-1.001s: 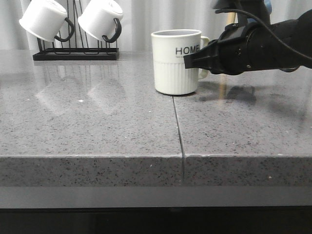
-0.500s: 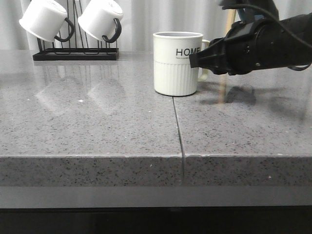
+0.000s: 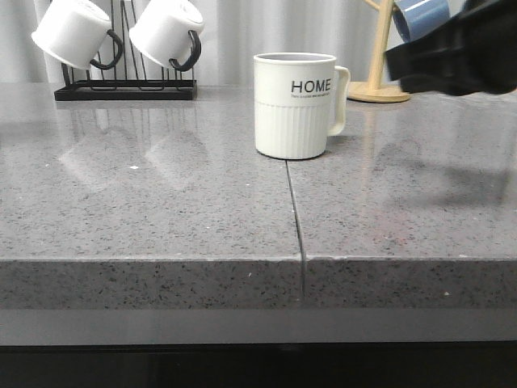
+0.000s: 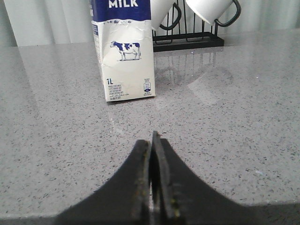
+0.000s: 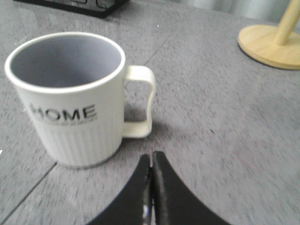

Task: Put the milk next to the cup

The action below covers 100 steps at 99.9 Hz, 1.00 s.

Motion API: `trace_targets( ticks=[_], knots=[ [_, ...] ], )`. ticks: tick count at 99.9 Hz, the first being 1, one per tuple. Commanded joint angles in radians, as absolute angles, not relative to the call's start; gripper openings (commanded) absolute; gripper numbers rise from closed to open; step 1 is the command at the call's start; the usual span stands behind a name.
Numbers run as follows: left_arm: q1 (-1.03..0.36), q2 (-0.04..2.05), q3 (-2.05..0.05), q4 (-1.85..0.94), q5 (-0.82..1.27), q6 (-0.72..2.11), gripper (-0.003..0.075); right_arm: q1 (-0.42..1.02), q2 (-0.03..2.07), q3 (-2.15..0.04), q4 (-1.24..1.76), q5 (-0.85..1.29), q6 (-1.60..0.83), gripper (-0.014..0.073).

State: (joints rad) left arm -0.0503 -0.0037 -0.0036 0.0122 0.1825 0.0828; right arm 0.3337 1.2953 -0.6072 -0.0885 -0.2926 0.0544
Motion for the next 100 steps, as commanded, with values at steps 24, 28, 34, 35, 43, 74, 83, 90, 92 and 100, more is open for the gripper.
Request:
trace_targets(
  ticks=[24,28,34,35,43,74,83,90,92,100],
  knots=[
    [-0.057,-0.036,0.041,0.009,0.109,0.074,-0.002,0.333,0.894,-0.595,-0.076,0.067,0.052,-0.0067],
    [-0.057,-0.036,0.041,0.009,0.109,0.074,-0.002,0.333,0.855,-0.59,-0.073,0.102,0.052,-0.0067],
    [-0.057,-0.036,0.041,0.009,0.109,0.074,-0.002,0.333,0.783,-0.581,-0.067,0.144,0.052,-0.0067],
    [-0.057,-0.036,0.041,0.009,0.109,0.074,-0.002,0.333,0.774,-0.58,-0.066,0.153,0.052,-0.0067],
    [-0.057,-0.036,0.041,0.009,0.109,0.074,-0.002,0.333,0.671,-0.565,-0.057,0.205,0.052,-0.0067],
    [-0.057,-0.036,0.041,0.009,0.106,0.074,-0.002,0.333,0.324,-0.499,-0.035,0.413,0.052,-0.0067],
    [-0.057,-0.036,0.041,0.009,0.098,0.074,-0.002,0.333,0.239,-0.481,-0.024,0.476,0.052,-0.0067],
    [-0.057,-0.036,0.041,0.009,0.078,0.074,-0.002,0.333,0.183,-0.476,-0.009,0.528,0.052,-0.0067],
    [-0.057,-0.036,0.041,0.009,0.072,0.074,-0.002,0.333,0.168,-0.476,-0.008,0.544,0.052,-0.0067],
    [-0.057,-0.036,0.041,0.017,0.044,0.074,-0.0021,0.333,0.126,-0.476,-0.008,0.591,0.052,-0.0067]
  ],
)
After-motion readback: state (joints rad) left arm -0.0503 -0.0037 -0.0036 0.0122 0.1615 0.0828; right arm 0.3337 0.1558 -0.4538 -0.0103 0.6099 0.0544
